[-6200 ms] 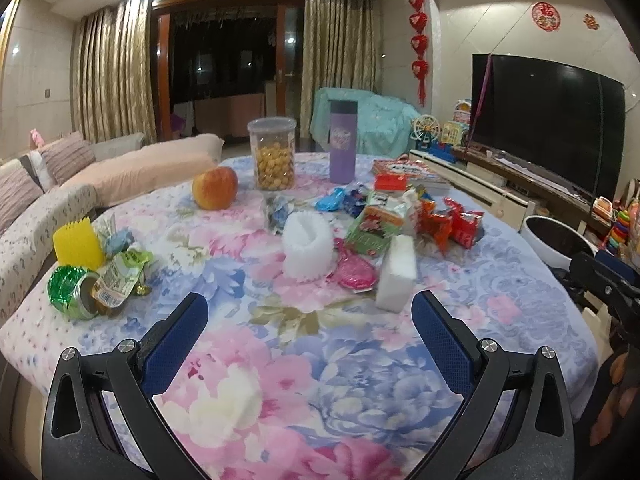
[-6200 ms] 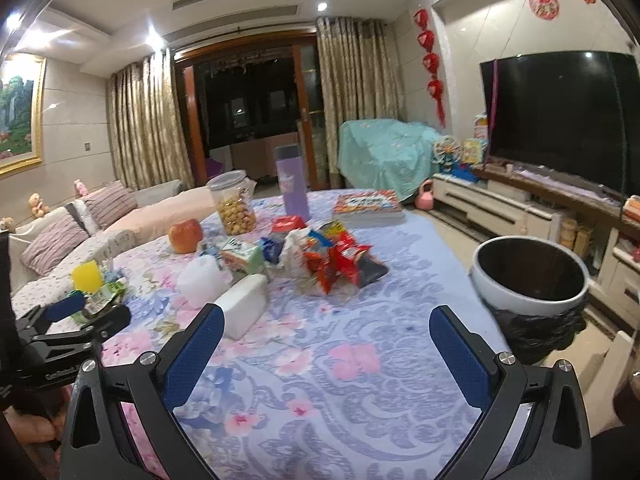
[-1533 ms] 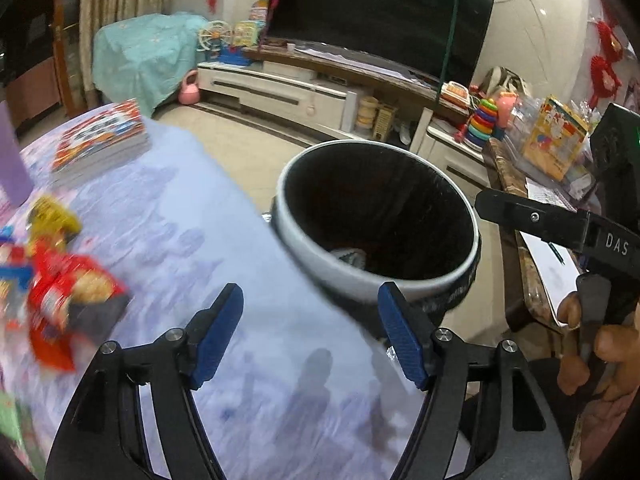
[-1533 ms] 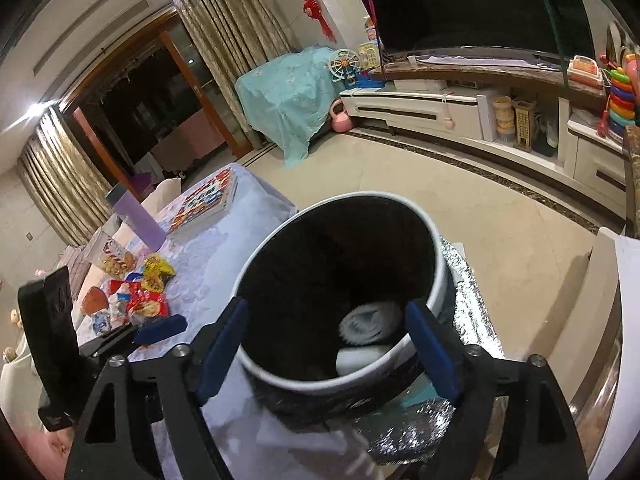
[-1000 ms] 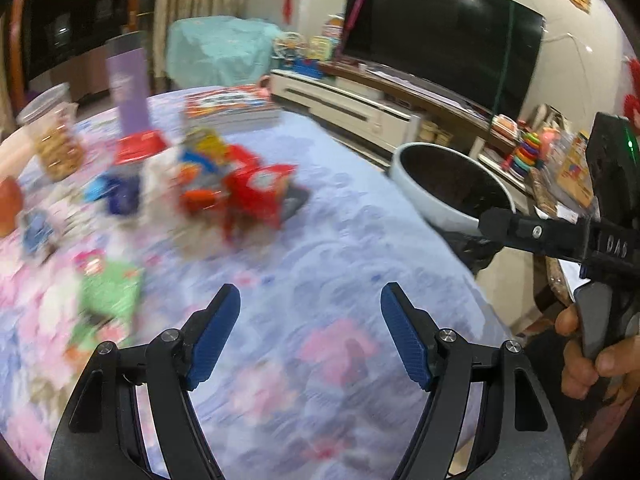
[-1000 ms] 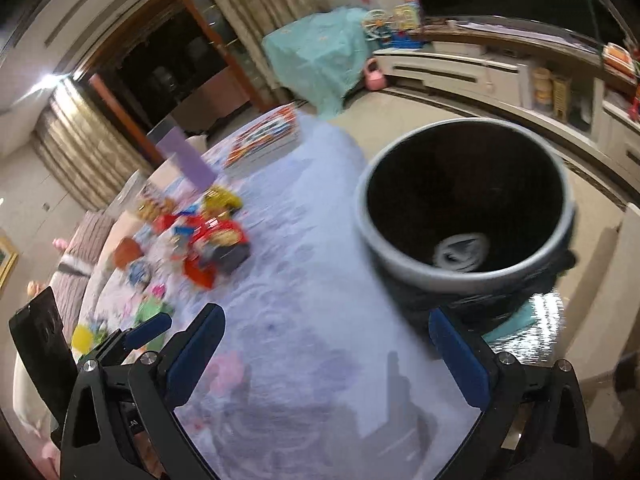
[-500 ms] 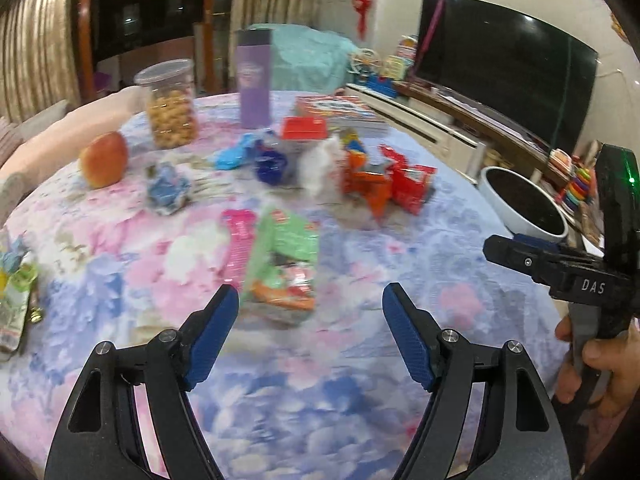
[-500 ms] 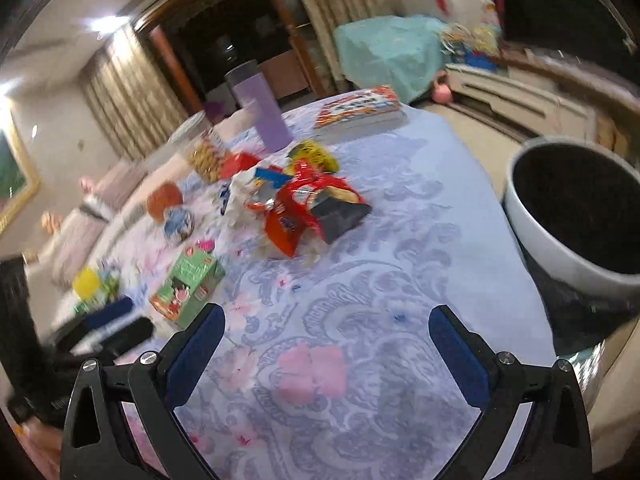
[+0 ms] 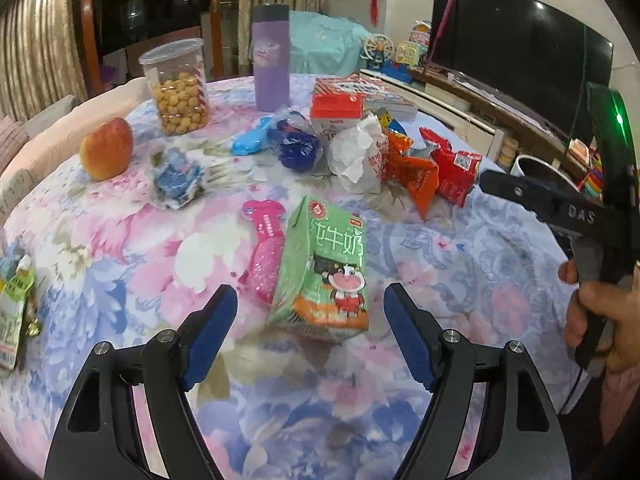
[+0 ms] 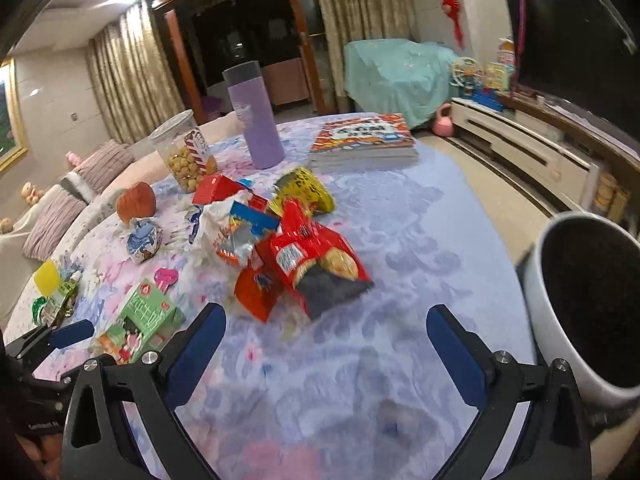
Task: Collect trash
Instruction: 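Move the left tool to the green milk carton while the right tool reaches the red chip bag, then grasp the green milk carton with the left tool while the right tool grasps the red chip bag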
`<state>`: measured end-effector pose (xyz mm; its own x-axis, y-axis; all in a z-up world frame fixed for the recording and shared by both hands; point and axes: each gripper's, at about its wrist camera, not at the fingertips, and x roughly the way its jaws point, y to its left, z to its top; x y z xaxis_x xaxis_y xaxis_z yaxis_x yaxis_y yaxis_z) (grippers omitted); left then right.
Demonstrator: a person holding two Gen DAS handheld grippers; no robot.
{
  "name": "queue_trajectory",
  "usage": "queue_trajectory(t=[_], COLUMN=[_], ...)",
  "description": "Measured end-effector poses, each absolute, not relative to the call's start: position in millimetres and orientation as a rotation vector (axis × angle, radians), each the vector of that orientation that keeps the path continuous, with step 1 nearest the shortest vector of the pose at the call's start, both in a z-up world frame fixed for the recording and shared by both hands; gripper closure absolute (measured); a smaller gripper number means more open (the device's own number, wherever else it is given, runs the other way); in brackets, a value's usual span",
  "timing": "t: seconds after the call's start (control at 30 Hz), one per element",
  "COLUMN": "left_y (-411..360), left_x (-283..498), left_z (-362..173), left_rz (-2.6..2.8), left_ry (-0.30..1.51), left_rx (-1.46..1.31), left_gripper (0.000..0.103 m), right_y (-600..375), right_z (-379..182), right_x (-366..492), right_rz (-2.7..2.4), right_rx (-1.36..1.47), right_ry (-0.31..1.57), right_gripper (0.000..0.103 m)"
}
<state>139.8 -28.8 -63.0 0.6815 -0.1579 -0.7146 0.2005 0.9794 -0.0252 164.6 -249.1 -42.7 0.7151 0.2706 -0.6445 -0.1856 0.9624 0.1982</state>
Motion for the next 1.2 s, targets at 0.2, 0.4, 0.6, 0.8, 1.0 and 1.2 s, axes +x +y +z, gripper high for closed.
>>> queue_trajectory(t=[0.2,0.4,0.6,0.8,1.0,1.2], left_y=[-32.4,-40.6,-45.4,-49.6,-54.1,-66.3], left_x=[155.3,158.0,158.7,158.4,157.6,158.6], left_z=[-73.2,-74.9,-72.3,-68.2,-64.6,-67.4], left_rz=[-0.207,-0.26,-0.285,-0.3,-0.316,-0.339], left_ry=[0.819,0.823,0.816,0.81,0.804,0.81], left_rx=[0.055,0.058,0.026,-0.006,-0.02,-0.008], left_gripper=[0.025,0.047,0.048,0.048,0.048,0.047], right_y=[-239.0,-243.4,-253.6,-266.9,-274.3,-277.3], right_z=[-55.0,-69.8,-72.3,-69.3,-70.3,-74.3], right_x=[195.5,211.0,204.3,180.6,163.6,158.9], right_rz=[0.288,0.332,0.341,0.336,0.314,0.274], right_rx=[0.071,0.147,0.216,0.27,0.28,0.282], right_ry=[0.764,0.807,0.81,0.789,0.802,0.835], right_gripper=[0.013,0.05,0.098,0.101,0.102,0.086])
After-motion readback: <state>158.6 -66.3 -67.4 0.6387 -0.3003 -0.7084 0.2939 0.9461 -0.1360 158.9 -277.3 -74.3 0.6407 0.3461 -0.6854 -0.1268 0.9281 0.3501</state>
